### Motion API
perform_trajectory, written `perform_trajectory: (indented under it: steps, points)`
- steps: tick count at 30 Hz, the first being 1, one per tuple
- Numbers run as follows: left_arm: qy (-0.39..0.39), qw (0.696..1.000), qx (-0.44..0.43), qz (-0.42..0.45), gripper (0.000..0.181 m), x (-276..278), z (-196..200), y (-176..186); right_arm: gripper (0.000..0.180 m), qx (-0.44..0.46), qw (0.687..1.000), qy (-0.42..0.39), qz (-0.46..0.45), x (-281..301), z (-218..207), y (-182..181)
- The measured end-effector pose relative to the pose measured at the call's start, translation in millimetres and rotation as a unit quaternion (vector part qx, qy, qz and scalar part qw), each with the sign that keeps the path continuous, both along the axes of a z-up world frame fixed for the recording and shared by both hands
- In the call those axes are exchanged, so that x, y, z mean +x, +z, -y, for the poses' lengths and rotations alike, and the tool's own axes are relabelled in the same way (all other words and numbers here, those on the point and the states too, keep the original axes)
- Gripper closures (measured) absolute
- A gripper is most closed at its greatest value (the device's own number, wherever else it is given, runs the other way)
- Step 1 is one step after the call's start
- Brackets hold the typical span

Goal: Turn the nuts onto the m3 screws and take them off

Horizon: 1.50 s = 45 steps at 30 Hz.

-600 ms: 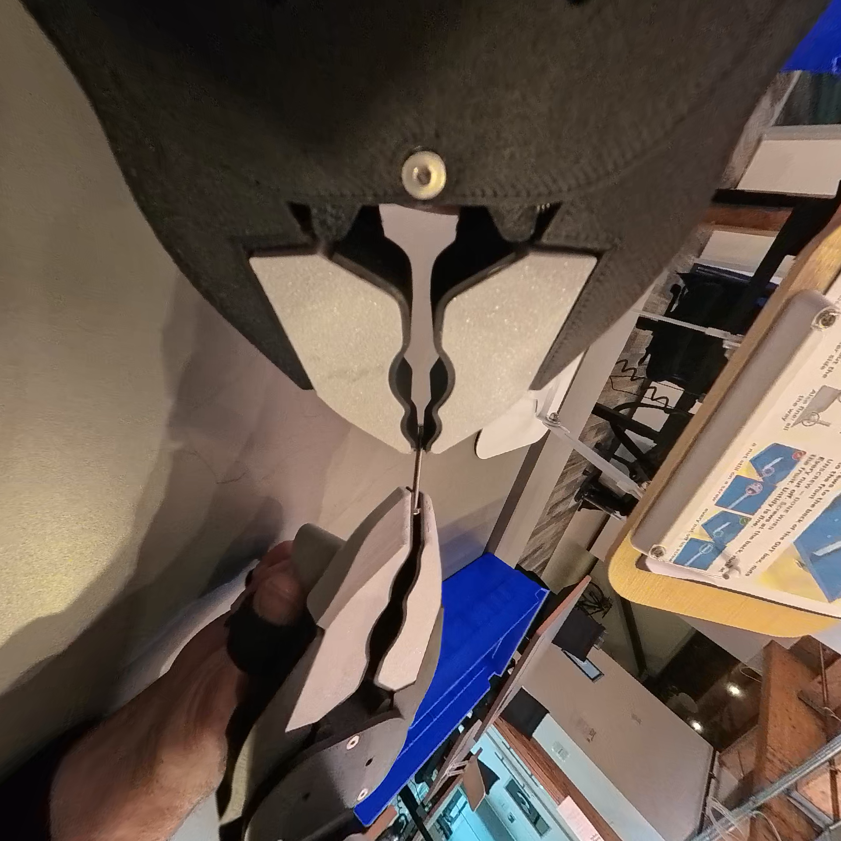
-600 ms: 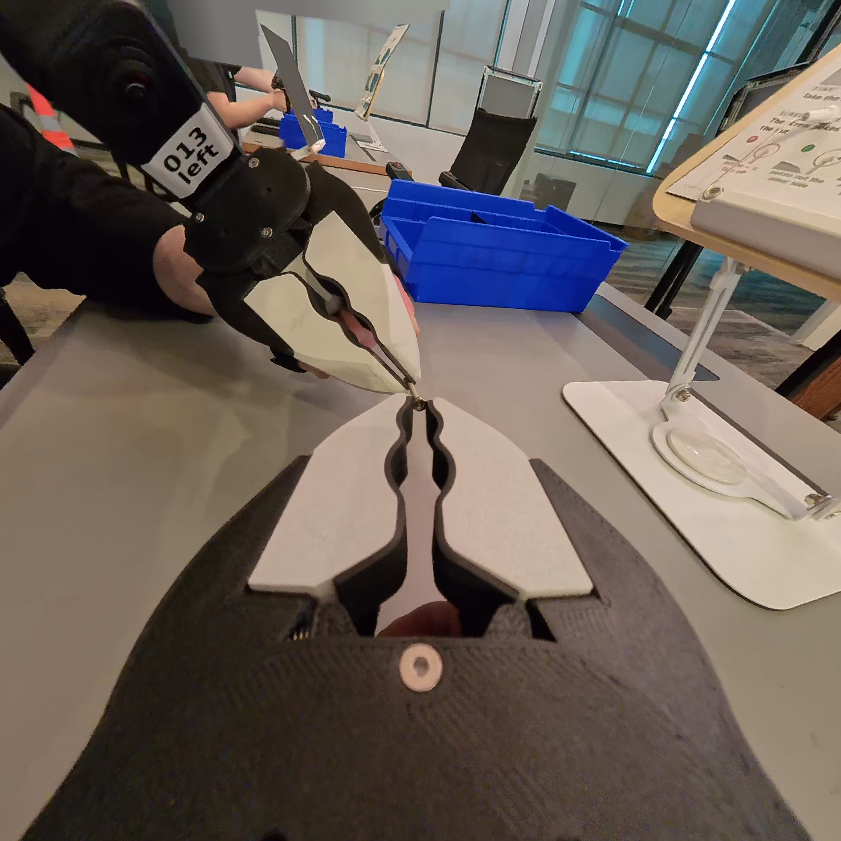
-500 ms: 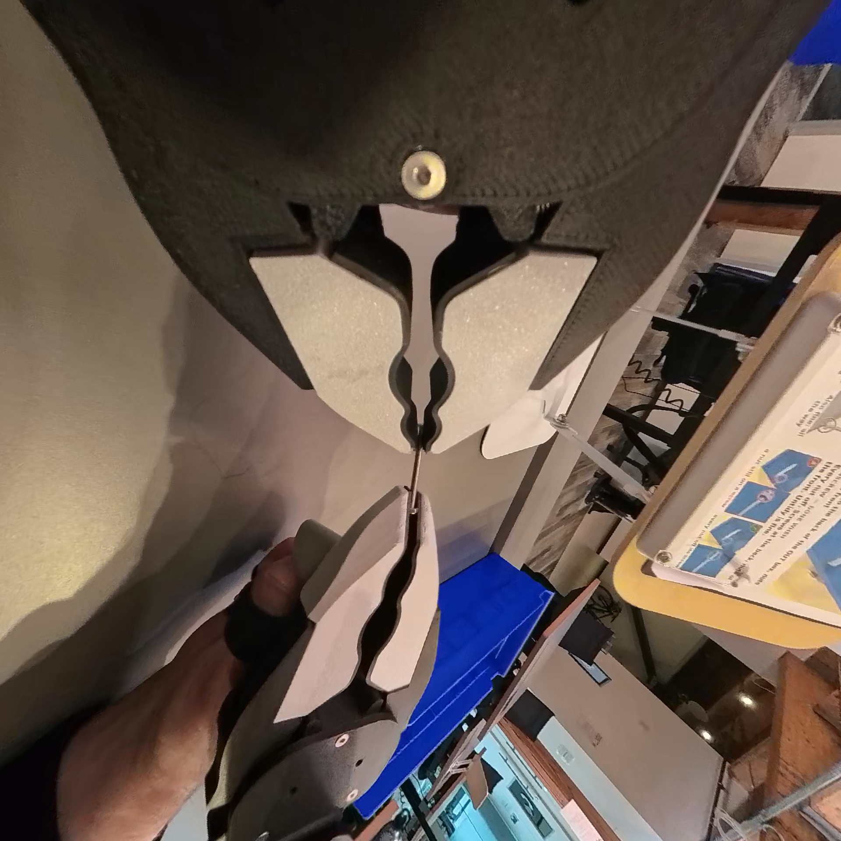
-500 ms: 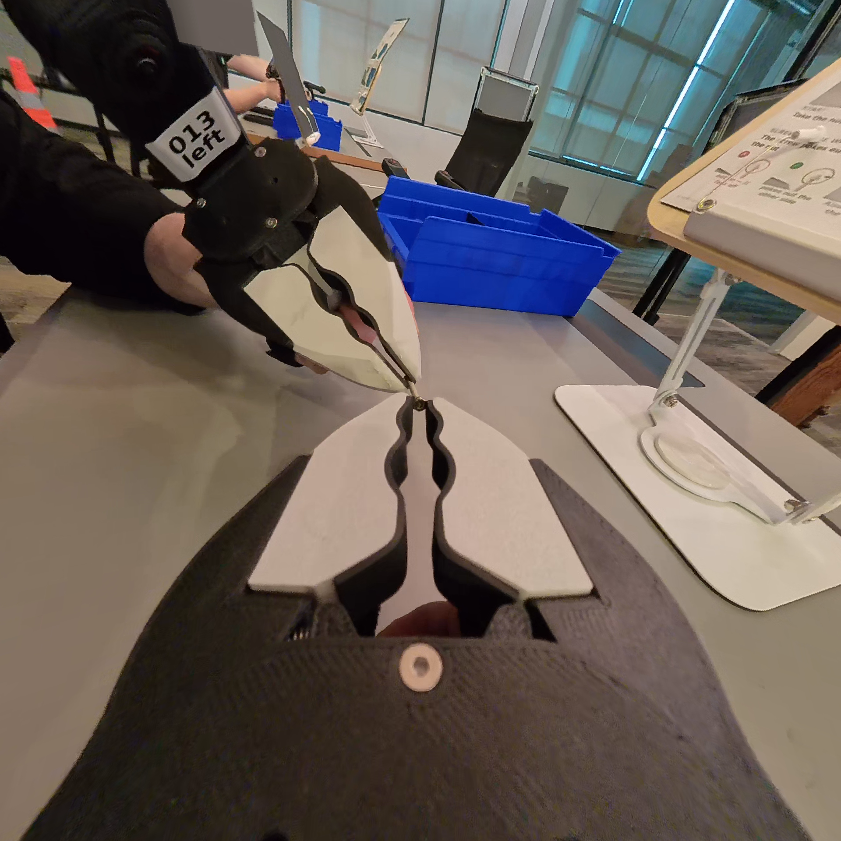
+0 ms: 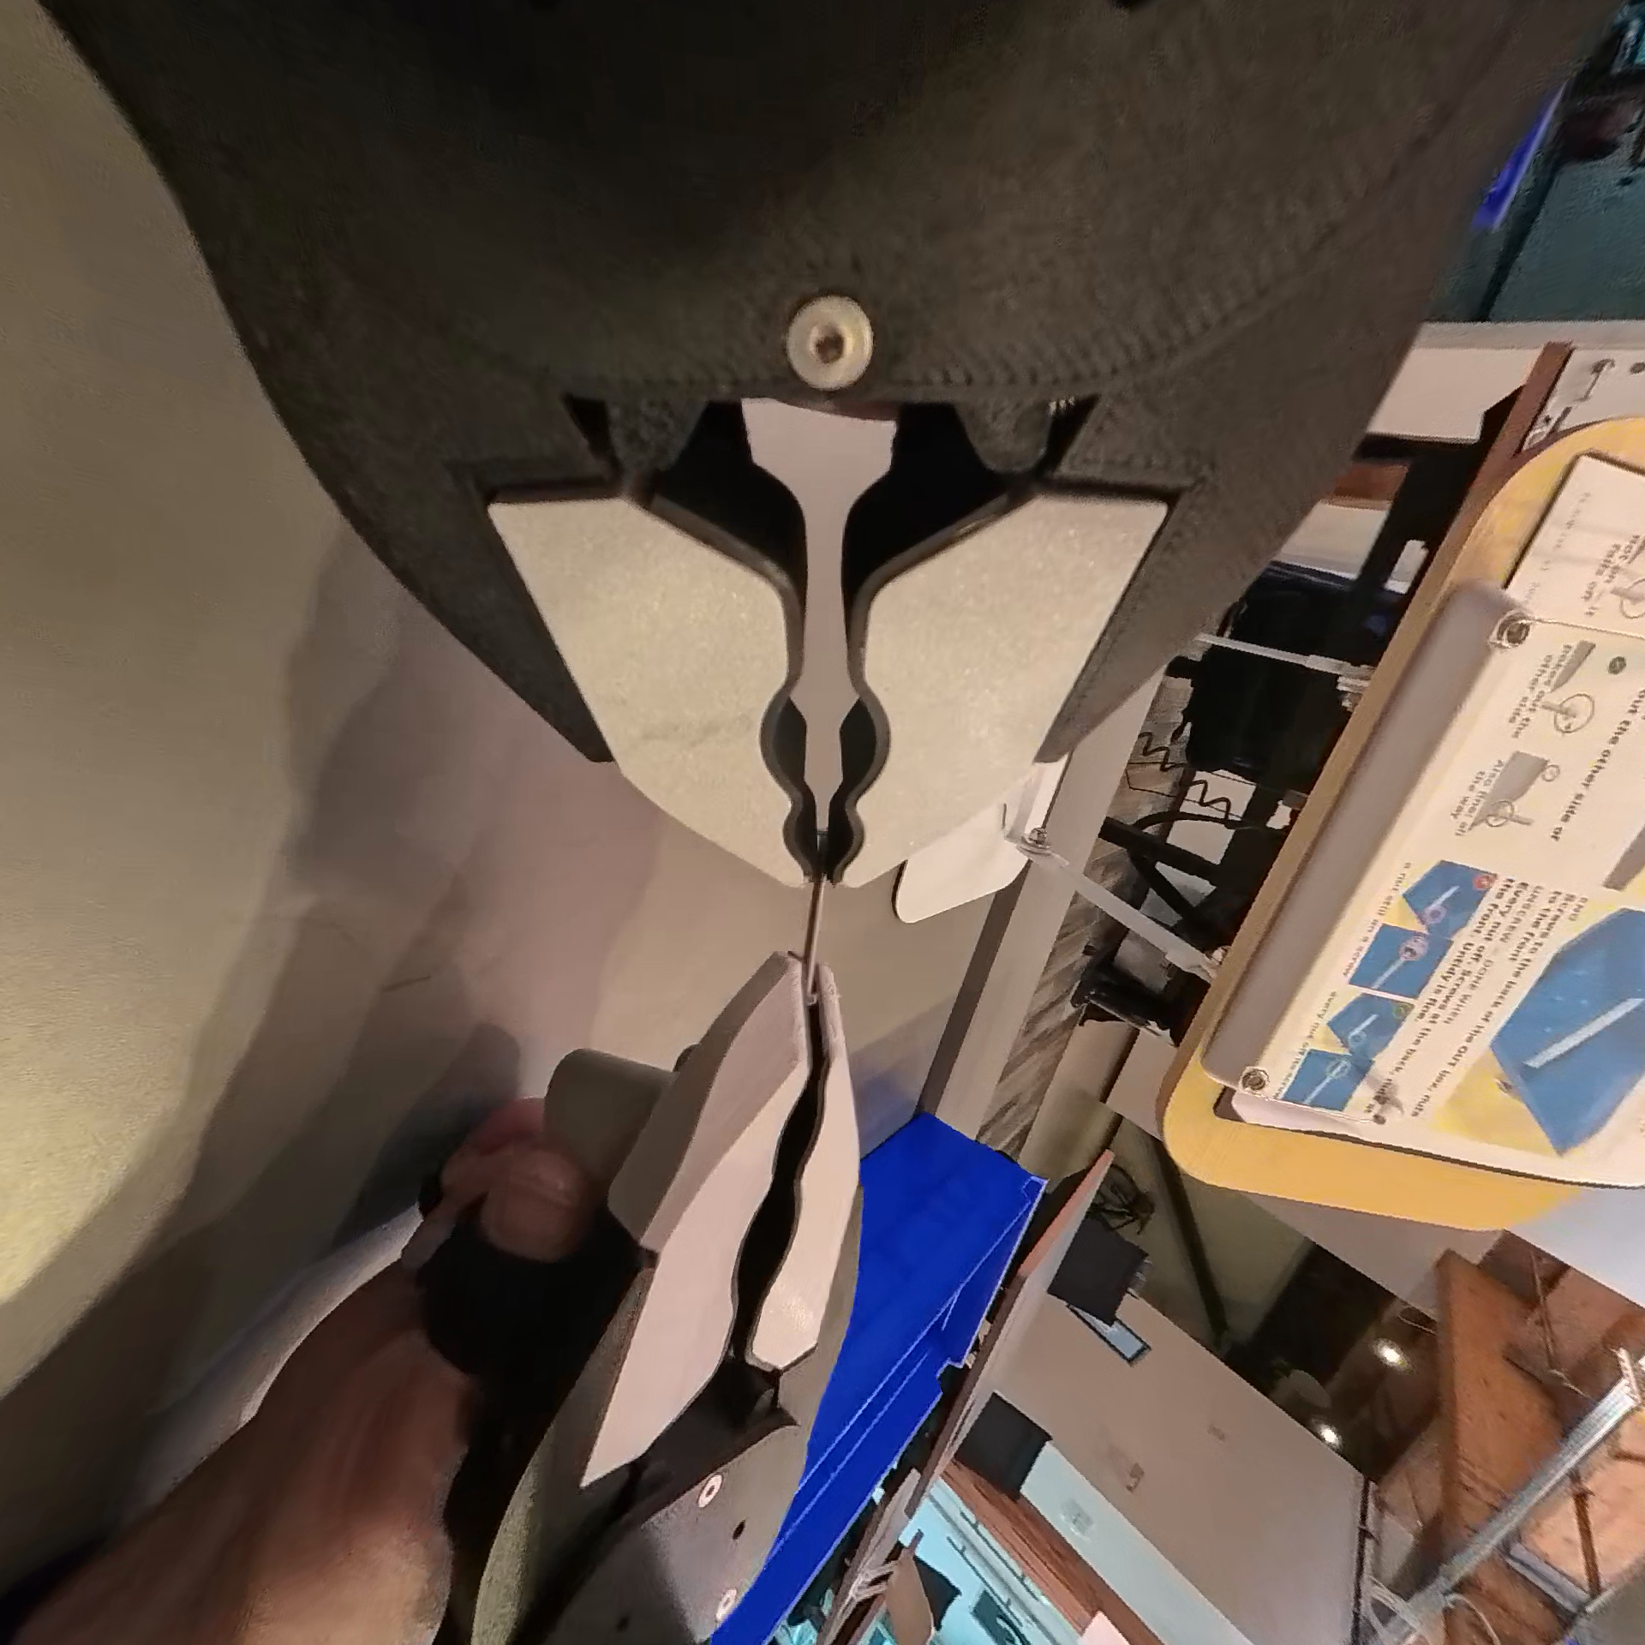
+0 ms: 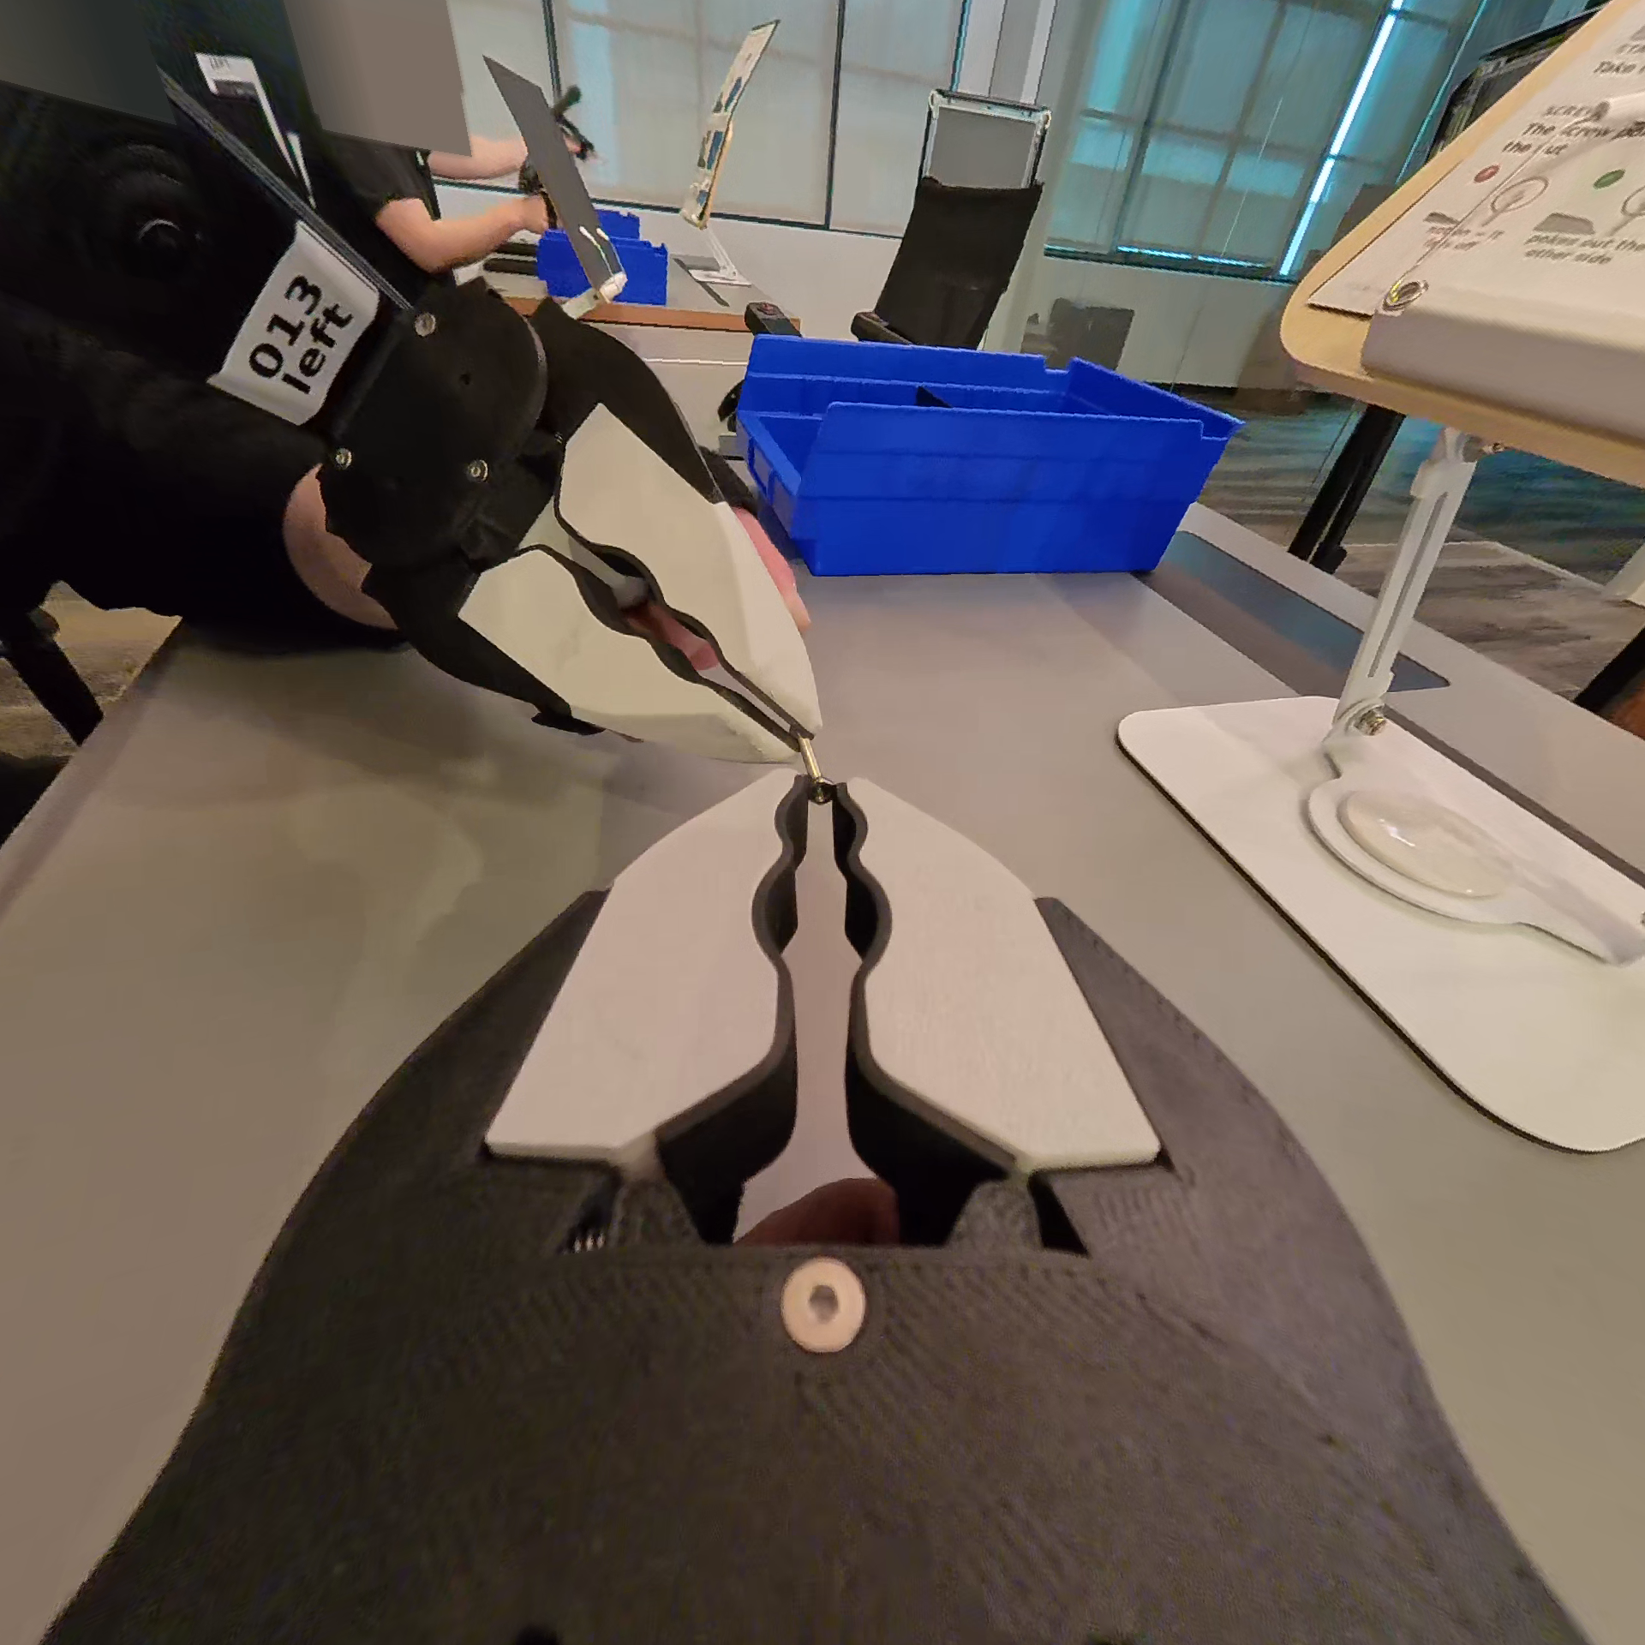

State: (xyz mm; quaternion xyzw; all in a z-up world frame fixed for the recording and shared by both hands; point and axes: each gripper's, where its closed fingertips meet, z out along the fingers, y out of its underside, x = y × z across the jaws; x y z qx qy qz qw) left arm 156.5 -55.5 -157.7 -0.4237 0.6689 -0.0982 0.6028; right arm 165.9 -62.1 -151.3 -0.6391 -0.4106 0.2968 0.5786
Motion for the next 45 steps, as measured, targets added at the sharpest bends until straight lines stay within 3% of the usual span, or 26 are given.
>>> perform_trajectory:
  steps: [14,45]
  points:
    - [-0.007,1.0,-0.014,0.008,0.179,0.2,0.4,1.0,0.166,0.004,1.0,0.008,-0.005,0.0,1.8,2.3]
    - [-0.014,0.999,-0.028,0.02,0.179,0.2,1.0,2.1,0.167,0.015,1.0,0.012,-0.003,0.3,3.7,4.2]
